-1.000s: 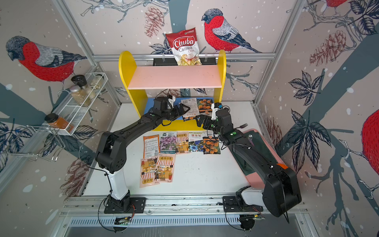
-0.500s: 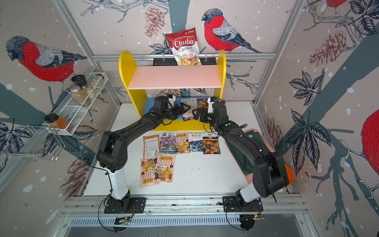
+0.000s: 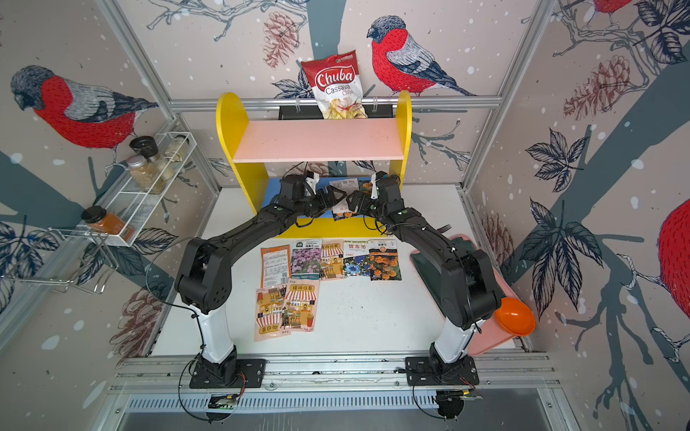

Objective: Take the seed bag off the shelf
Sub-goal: Pick up the seed packet from the shelf.

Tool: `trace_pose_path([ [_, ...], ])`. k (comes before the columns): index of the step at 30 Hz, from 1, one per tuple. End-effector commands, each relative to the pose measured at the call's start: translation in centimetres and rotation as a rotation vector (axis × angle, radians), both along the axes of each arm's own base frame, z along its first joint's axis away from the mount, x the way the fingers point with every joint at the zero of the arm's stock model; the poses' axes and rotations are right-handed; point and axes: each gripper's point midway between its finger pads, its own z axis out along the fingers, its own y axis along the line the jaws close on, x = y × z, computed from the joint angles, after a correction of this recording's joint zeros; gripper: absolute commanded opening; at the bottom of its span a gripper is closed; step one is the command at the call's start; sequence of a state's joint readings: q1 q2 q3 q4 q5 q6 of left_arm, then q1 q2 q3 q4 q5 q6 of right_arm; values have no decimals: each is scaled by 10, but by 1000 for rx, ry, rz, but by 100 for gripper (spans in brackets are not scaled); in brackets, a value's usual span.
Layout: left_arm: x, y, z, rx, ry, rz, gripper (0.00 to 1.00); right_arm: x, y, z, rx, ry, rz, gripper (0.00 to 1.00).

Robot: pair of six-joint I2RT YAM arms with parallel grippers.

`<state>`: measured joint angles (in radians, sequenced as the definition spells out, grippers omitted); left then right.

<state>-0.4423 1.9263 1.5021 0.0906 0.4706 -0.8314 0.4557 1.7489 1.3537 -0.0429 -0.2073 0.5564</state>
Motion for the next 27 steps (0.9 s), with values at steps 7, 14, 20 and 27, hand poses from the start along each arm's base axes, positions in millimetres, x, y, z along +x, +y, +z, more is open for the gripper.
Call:
trace_pose_path([
  [7,0,-1,10,-18,-34,-11,98,9,1,-23,-35,72,-15,86],
  [14,-1,-1,9,-24,-34,-10,97,9,3,-27,-36,89,-7,69],
  [20,0,-2,8,-32,-29,-10,97,9,5,-28,-28,99,1,58],
  [27,-1,-2,6,-32,-26,-10,97,9,6,-28,-23,102,3,43],
])
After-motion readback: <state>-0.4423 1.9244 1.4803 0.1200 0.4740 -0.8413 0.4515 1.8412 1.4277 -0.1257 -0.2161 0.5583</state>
